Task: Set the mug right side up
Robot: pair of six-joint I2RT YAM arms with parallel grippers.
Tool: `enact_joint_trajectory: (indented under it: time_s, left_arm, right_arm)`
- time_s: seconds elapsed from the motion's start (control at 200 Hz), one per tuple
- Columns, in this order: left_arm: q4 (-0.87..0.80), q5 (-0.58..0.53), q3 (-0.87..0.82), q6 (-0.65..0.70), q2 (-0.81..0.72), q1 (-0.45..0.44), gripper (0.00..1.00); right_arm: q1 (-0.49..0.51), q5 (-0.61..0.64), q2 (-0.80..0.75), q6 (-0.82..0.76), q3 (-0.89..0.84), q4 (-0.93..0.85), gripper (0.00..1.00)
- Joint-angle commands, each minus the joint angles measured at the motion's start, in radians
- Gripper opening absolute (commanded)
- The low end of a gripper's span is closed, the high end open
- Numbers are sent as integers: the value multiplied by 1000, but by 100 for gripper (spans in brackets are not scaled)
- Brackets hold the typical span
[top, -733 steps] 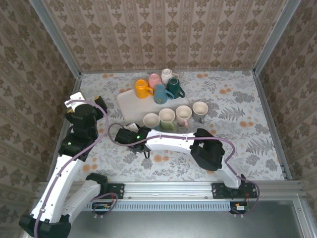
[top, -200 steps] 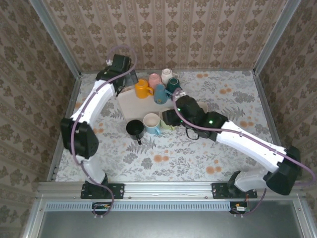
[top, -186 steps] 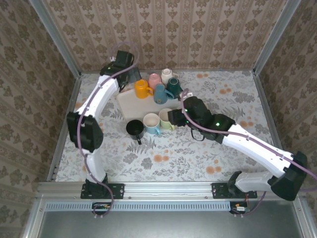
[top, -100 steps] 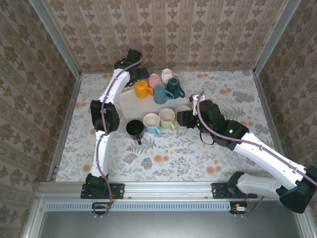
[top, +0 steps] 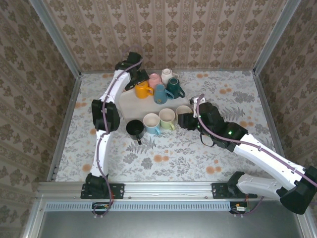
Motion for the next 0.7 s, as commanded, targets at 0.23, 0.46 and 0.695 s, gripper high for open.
enact_joint_trajectory:
  time_s: [0.23,0.46,0.695]
  left_arm:
    - [7,50,-346,-3,-241,26,92]
    - [-185,8,-129,0,-151,-16,100]
    - [-250,-9,-48,-43,-61,-27,100]
  right_arm:
    - [-10,-8,-2,23,-18,47,59]
    - [-10,-34,25,41,-19,68,59]
    - [-10,-45,22,55,-32,70,59]
